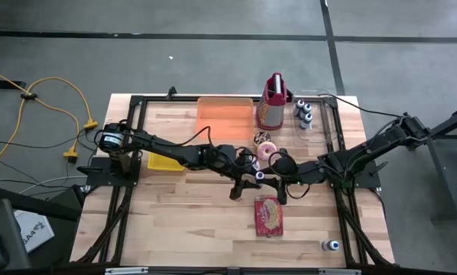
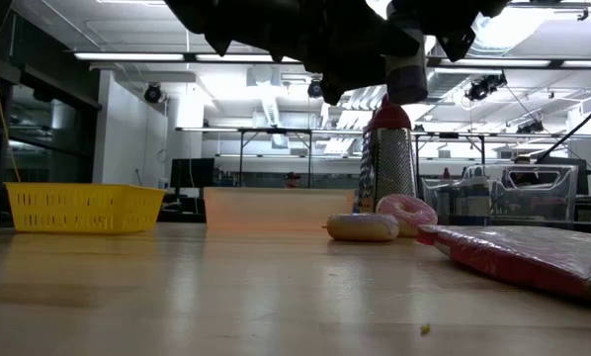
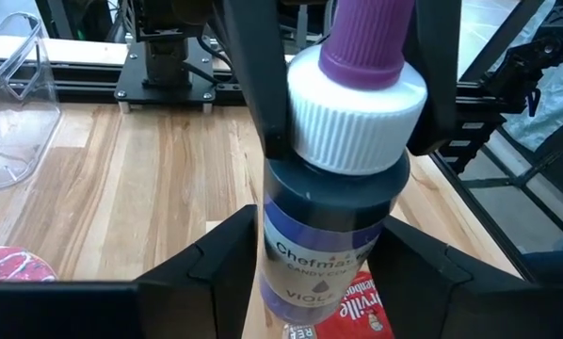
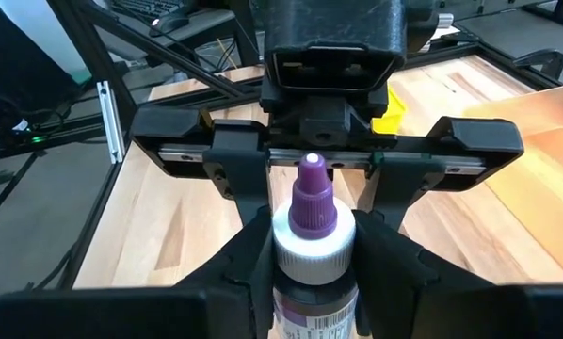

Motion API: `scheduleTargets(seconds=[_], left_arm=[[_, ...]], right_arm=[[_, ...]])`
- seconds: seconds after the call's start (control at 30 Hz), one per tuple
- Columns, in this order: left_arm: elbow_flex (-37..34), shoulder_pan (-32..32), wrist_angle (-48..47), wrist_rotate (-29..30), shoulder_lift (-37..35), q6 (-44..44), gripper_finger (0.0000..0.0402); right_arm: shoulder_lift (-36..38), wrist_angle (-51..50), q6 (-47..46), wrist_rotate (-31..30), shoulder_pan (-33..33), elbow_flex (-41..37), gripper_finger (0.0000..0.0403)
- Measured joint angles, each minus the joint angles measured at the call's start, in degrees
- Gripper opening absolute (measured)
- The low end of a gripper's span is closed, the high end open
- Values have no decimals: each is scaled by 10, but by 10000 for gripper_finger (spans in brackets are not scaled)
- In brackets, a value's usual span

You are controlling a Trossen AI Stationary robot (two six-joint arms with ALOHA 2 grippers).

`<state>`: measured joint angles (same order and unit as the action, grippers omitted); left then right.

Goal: Pick & Place Food Item
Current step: Put the violet food coloring bottle into the transparent bin

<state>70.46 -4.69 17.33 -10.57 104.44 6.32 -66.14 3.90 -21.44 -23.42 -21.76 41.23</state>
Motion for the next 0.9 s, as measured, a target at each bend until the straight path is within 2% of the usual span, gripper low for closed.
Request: scheduleTargets(seconds=[0.4,0.7,0.9], left_arm=[[0,-1,3,0,0,0,187],[0,0,3,2,0,1,187],[0,0,3,2,0,1,187]], right_arm=[[4,-36,-49,-13,-27,0,108],[32,-139,-137,-110,-81,0,107],[83,-278,-228,-203,-94,0,107]])
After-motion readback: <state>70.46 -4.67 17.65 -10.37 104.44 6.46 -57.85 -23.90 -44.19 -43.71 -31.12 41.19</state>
